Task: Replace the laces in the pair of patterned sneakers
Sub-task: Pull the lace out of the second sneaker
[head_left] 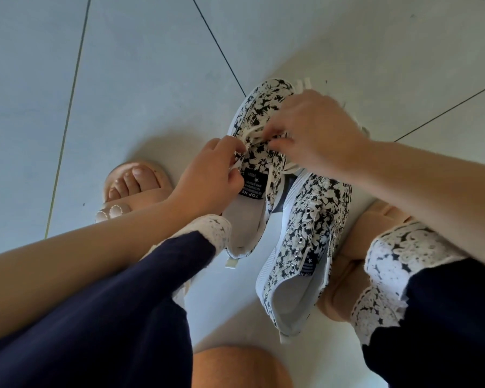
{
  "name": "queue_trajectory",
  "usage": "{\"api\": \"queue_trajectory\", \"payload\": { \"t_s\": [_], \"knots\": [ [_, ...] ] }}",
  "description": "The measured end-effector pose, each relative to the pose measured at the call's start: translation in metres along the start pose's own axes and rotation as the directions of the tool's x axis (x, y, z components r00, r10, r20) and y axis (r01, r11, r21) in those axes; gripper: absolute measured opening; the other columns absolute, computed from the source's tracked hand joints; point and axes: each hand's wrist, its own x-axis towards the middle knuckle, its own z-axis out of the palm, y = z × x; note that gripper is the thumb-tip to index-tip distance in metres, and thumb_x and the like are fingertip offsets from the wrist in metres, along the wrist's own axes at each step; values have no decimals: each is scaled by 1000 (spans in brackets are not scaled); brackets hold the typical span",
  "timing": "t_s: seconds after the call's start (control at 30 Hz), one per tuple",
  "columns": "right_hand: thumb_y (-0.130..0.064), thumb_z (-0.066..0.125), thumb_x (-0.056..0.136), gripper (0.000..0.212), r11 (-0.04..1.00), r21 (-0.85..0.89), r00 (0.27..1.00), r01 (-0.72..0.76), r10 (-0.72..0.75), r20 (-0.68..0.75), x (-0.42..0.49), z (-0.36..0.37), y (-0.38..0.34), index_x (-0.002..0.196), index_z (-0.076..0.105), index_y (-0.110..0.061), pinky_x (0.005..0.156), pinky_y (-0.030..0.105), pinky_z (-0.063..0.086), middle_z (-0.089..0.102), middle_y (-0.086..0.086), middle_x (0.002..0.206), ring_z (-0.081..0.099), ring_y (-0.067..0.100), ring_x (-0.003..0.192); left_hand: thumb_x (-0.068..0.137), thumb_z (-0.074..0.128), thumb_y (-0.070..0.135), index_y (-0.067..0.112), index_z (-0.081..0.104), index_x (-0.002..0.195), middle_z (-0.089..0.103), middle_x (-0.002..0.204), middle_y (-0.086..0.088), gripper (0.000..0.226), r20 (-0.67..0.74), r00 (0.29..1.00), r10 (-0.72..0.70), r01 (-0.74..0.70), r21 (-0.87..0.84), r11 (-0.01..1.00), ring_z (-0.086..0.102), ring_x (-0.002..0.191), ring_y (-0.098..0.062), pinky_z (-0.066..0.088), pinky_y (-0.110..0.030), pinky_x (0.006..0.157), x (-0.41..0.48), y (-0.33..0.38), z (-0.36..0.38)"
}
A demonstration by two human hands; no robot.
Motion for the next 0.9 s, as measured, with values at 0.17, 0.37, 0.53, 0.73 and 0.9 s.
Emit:
{"api": "queue_trajectory", "payload": {
  "t_s": [0.17, 0.37, 0.53, 0.73, 0.9],
  "knots": [
    [-37, 57, 90, 26, 979, -201, 998, 30, -40, -50, 11, 20, -12, 110, 65, -23, 91, 34, 33, 56, -1, 101, 46, 21, 105, 82, 49, 5, 15, 51, 116, 45, 94, 2, 35, -4, 1000, -3, 3, 22, 1000, 44, 75, -13, 34, -23, 69, 1, 1, 1],
    [-21, 59, 89, 16, 939, -342, 993, 44, -79, -91, 9, 30, -10, 105, 61, -17, 89, 36, 36, 62, 1, 93, 55, 22, 90, 83, 48, 5, 15, 51, 118, 45, 95, 2, 36, 0, 1000, 2, -2, 19, 1000, 43, 76, -13, 31, -21, 68, 1, 2, -1],
    [-21, 50, 93, 13, 991, -134, 998, 14, -24, -66, 5, -2, -2, 95, 62, -18, 89, 31, 35, 57, -2, 86, 50, 14, 84, 84, 48, 6, 16, 51, 117, 45, 94, 2, 35, -7, 1000, -1, 1, 3, 1000, 43, 70, -10, 33, -22, 64, 0, -2, -1],
    [-18, 59, 84, 8, 893, 30, 890, -448, 449, -73, -27, -49, 70, 88, 65, -19, 76, 32, 42, 62, 2, 90, 53, 21, 85, 84, 48, 6, 15, 52, 116, 44, 92, 2, 34, -10, 1000, 1, -2, -33, 999, 41, 66, -1, 33, -22, 67, 0, -3, 0],
    [-12, 61, 83, 14, 923, -194, 931, -331, 353, 93, -26, -22, 65, 92, 67, -19, 76, 31, 38, 62, 5, 94, 54, 25, 89, 83, 48, 5, 14, 52, 115, 44, 91, 2, 34, -18, 1000, -14, 13, -32, 999, 42, 66, -6, 38, -27, 68, 0, -1, 0]
  ]
}}
